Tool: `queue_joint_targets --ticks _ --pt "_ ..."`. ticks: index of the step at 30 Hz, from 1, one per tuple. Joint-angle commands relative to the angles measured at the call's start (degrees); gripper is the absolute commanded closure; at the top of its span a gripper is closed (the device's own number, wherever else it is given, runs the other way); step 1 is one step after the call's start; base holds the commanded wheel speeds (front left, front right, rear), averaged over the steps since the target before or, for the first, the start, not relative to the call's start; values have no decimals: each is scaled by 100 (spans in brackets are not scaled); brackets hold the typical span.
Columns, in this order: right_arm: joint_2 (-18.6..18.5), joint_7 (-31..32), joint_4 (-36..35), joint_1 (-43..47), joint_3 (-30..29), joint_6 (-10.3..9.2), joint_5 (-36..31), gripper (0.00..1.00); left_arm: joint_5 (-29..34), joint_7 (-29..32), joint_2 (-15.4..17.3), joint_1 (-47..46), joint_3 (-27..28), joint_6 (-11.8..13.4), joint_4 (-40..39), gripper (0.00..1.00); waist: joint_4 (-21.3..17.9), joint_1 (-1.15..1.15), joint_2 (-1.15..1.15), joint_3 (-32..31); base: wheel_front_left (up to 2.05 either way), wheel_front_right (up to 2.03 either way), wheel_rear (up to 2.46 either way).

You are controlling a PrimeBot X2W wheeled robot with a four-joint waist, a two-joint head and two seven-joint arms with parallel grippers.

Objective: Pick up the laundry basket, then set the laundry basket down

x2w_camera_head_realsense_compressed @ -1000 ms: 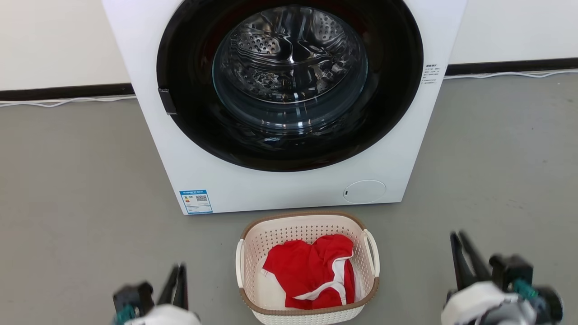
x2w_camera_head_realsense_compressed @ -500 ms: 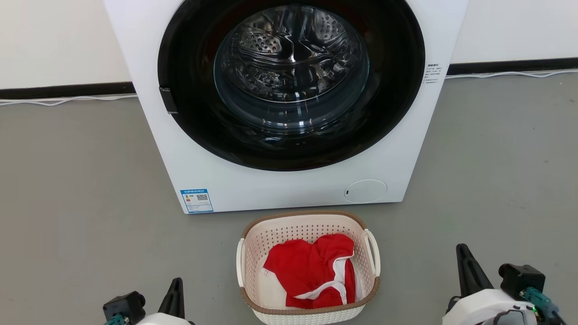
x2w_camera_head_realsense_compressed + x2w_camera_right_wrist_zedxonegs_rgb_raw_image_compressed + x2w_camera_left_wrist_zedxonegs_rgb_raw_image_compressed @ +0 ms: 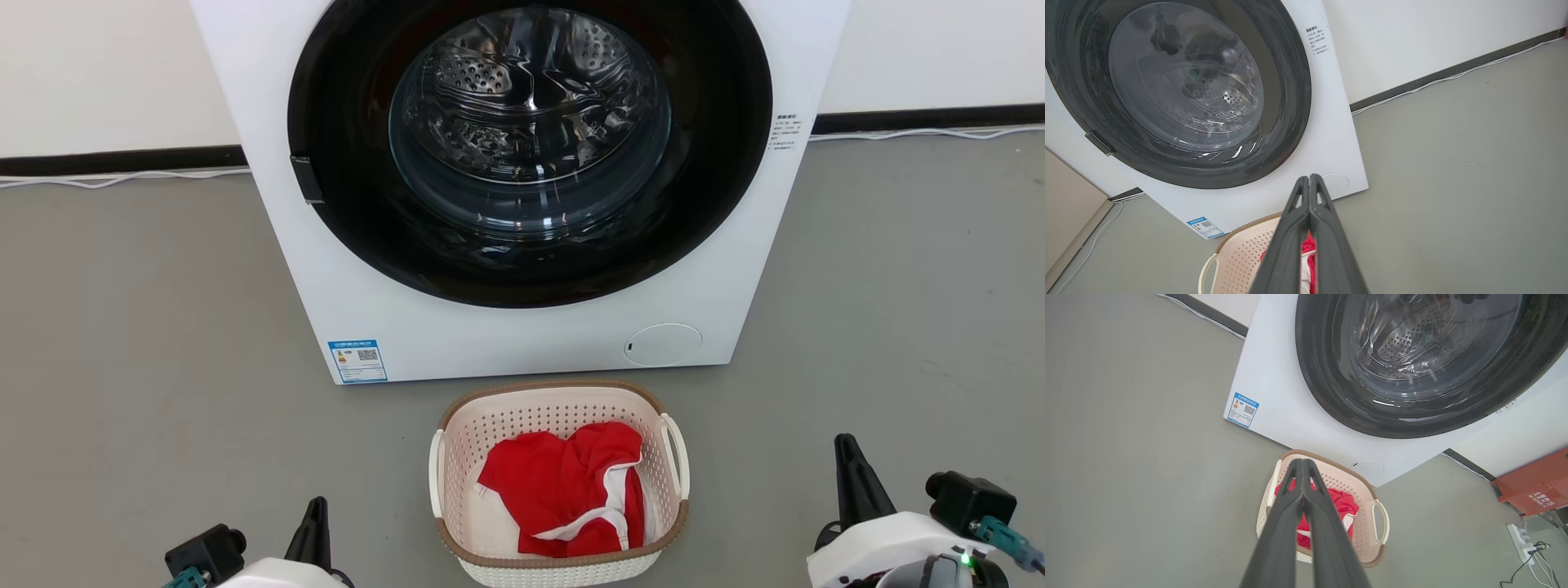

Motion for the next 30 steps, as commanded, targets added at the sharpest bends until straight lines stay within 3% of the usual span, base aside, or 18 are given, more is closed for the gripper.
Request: queue_joint_targets --ticks 1,30 --pt "-49 80 -226 -143 19 11 230 100 -162 42 45 -250 113 -58 -189 100 3 -1 0 2 0 0 0" --pt "-58 540 -565 -119 46 20 2337 100 -1683 515 -8 -303 475 -304 -500 100 50 -1 0 37 0 0 0"
